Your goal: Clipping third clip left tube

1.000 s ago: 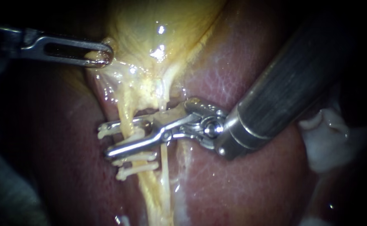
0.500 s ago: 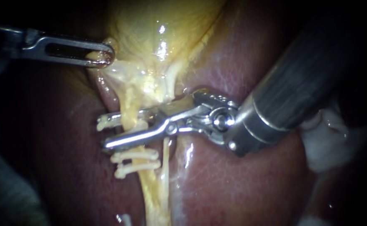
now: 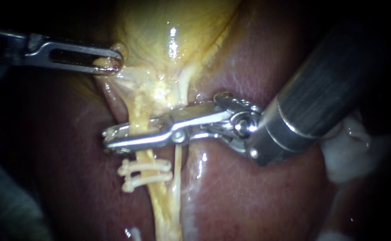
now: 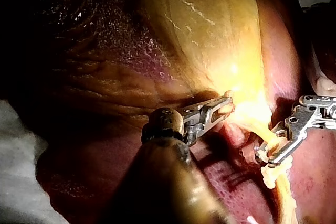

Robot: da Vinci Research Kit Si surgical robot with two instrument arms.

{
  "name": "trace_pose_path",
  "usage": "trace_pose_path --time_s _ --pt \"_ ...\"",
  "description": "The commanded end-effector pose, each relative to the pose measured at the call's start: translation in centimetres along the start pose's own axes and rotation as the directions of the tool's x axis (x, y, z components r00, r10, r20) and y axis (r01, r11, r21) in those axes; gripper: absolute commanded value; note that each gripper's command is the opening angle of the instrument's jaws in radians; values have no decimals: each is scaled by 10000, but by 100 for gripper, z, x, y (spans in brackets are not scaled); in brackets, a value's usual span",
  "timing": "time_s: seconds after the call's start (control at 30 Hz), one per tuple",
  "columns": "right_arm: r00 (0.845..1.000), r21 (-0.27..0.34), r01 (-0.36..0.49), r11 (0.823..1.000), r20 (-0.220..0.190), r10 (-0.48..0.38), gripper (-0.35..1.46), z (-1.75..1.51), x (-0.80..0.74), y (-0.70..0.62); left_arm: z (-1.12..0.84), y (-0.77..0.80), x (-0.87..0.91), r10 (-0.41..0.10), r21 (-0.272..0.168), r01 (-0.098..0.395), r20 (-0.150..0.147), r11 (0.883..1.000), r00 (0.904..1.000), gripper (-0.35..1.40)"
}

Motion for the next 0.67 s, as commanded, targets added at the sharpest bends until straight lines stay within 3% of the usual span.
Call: trace_pose_path --time_s 0.03,0.1,0.67 --pt "10000 8 2 10000 9 -2 -24 0 -1 0 0 0 0 -1 0 1 2 10000 10000 -35" --pt "10000 18 10 10000 25 -10 -35 -2 -3 0 0 0 0 -2 -1 2 3 10000 10000 -35" --pt "10000 -29 70 10000 60 -70 -35 -5 -14 8 -1 0 1 -6 -3 6 6 10000 10000 -35"
